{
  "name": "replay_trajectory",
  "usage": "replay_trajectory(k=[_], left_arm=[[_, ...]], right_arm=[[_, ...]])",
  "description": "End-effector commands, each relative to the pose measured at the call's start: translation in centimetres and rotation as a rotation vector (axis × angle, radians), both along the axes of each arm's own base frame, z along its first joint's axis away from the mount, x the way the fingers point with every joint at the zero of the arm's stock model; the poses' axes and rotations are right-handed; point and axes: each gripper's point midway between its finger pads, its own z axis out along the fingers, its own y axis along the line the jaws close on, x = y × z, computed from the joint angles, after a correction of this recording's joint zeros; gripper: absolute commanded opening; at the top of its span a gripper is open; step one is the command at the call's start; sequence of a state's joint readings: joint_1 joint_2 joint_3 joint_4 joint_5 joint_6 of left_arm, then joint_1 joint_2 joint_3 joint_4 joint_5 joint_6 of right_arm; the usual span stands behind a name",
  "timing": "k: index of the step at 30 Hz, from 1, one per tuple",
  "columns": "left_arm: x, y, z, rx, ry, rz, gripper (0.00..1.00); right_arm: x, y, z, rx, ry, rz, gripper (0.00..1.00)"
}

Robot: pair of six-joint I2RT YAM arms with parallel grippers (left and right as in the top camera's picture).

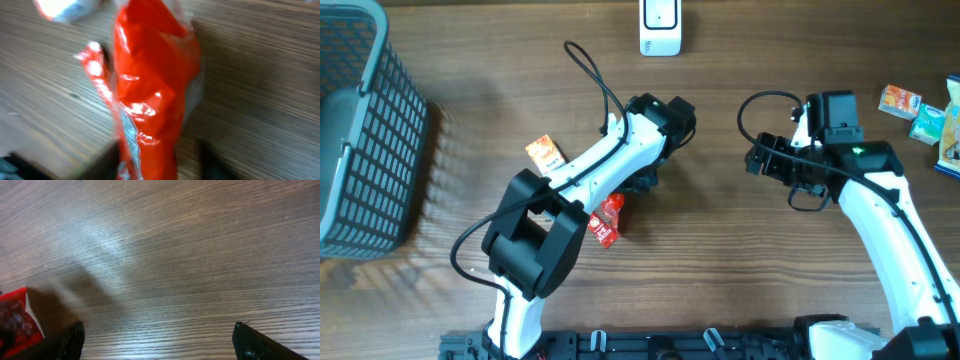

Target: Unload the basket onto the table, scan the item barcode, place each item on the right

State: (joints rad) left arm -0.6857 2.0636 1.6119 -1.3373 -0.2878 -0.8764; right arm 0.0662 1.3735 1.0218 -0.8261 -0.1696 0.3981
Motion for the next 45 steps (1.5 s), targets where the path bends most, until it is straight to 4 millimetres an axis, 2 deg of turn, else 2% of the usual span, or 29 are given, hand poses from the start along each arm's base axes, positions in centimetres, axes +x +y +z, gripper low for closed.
replay_trajectory(k=[1, 4, 8, 11, 14, 18, 19, 21, 22, 23, 24, 26, 30, 34, 36, 41, 45], left_arm=[[-1.3, -4.0, -0.8, -0.215, 0.097, -0.010, 0.76], [-1.9, -6.7, -0.9, -0.358, 0.157, -0.078, 0.75], [-2.3, -7.7, -0.2, -0.422, 0.184, -0.085, 0.71], [-1.9, -7.5, 2.0, -0.455, 0.167, -0.095, 0.70], [-0.8, -6.1, 6.1, -0.493, 0.098, -0.066, 0.70], [1.1, -2.4, 12.6, -0.577, -0.064, 0.006, 0.71], [1.8, -0.1, 15.3, -0.611, -0.149, 0.051, 0.72], [2.1, 3.0, 18.0, -0.634, -0.241, 0.115, 0.76], [2.1, 4.6, 19.0, -0.638, -0.279, 0.151, 0.84], [1.9, 6.3, 19.9, -0.635, -0.310, 0.190, 0.98], [1.6, 8.0, 20.6, -0.629, -0.333, 0.232, 1.00], [0.6, 11.0, 21.3, -0.603, -0.355, 0.315, 1.00], [-1.4, 16.3, 21.4, -0.528, -0.360, 0.484, 1.00], [-2.7, 19.5, 21.0, -0.490, -0.336, 0.610, 1.00], [-3.3, 20.8, 20.8, -0.468, -0.331, 0.659, 1.00], [-4.1, 22.7, 20.7, -0.451, -0.330, 0.732, 1.00], [-4.0, 23.3, 20.7, -0.439, -0.342, 0.749, 1.00]], right_arm=[[0.6, -0.6, 1.8, -0.023, -0.068, -0.006, 0.95], [0.4, -0.6, 2.0, -0.024, -0.070, -0.006, 0.96], [0.2, -0.6, 2.0, -0.023, -0.064, -0.006, 0.97], [0.1, -0.4, 2.1, -0.008, -0.065, 0.001, 0.98], [0.0, 0.8, 2.3, 0.054, -0.064, 0.030, 0.99], [-0.2, 4.0, 3.5, 0.228, -0.079, 0.130, 0.99], [-0.4, 5.5, 4.1, 0.308, -0.090, 0.173, 0.98], [-0.6, 6.9, 4.4, 0.365, -0.099, 0.217, 0.98], [-0.6, 7.5, 4.2, 0.375, -0.097, 0.230, 0.98], [-0.7, 7.9, 3.9, 0.382, -0.085, 0.225, 0.99], [-0.7, 8.5, 3.5, 0.389, -0.079, 0.236, 1.00], [-0.8, 9.8, 2.6, 0.402, -0.066, 0.248, 0.99], [-1.6, 14.5, -0.4, 0.479, -0.017, 0.297, 0.99], [-2.5, 19.0, -3.2, 0.537, 0.056, 0.303, 1.00], [-2.4, 20.5, -4.1, 0.560, 0.069, 0.319, 0.99], [-2.3, 20.5, -7.2, 0.545, 0.158, 0.240, 0.99], [-3.6, 20.7, -10.0, 0.547, 0.273, 0.216, 1.00]])
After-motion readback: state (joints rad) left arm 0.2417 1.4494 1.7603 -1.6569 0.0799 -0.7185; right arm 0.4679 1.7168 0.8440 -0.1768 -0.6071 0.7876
